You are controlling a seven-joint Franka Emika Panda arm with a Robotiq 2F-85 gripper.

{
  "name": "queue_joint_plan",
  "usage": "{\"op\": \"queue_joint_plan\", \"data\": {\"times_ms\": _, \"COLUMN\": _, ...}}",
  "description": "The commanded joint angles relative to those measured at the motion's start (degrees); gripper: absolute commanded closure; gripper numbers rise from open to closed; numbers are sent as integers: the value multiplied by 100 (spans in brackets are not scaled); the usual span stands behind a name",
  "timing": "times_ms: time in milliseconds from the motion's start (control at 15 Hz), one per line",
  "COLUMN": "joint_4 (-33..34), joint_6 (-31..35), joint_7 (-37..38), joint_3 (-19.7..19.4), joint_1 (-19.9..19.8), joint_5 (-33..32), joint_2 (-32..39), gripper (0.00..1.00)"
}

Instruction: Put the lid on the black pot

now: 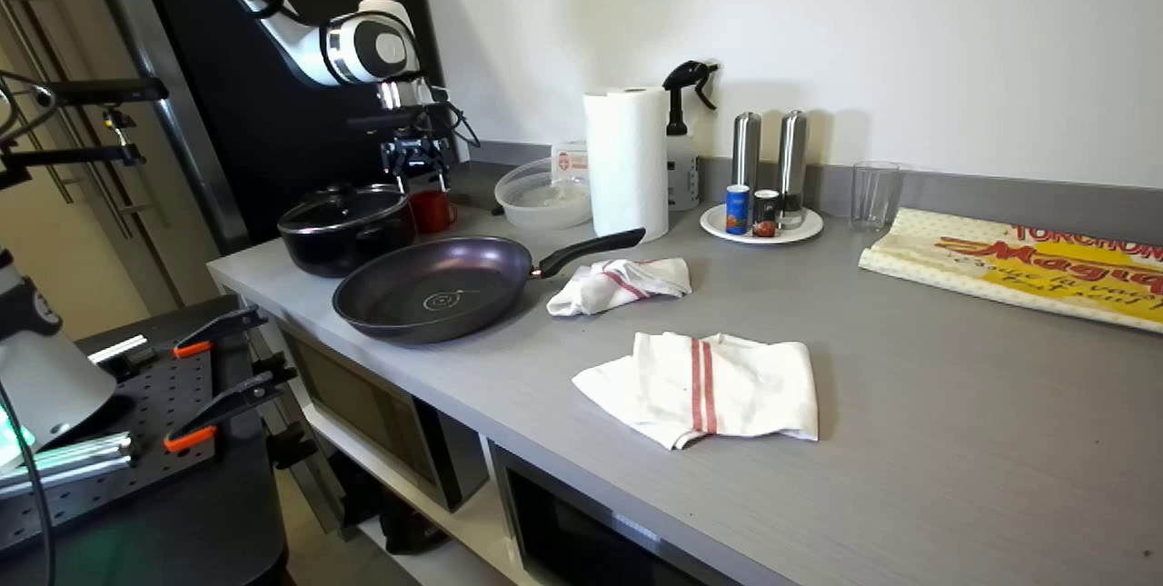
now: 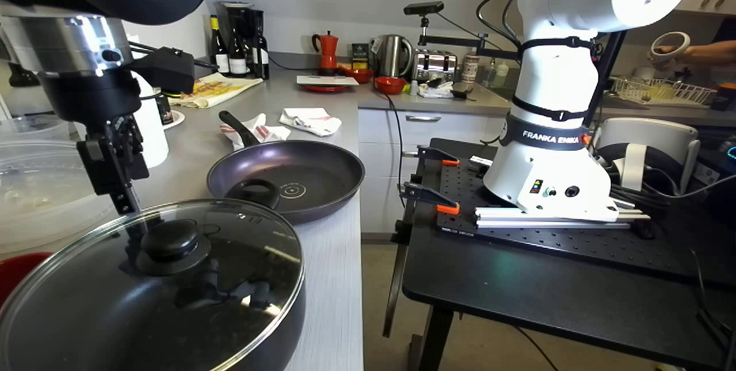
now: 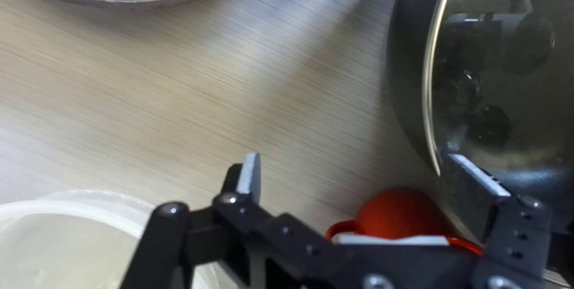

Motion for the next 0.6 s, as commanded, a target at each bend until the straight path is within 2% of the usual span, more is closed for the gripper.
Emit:
{"op": "queue_joint_plan", "data": {"times_ms": 0, "joint_4": 91, "joint_6": -66, "joint_7": -115, "joint_3": -15, "joint_1": -15, "joint_5": 124, "joint_2": 8, "gripper": 0}}
{"op": "queue_joint_plan", "data": {"times_ms": 533, "joint_4": 148, "joint_6": -85, "joint_7": -126, "joint_3": -53, "joint_1": -108, "joint_5": 153, "joint_2": 61, "gripper": 0}}
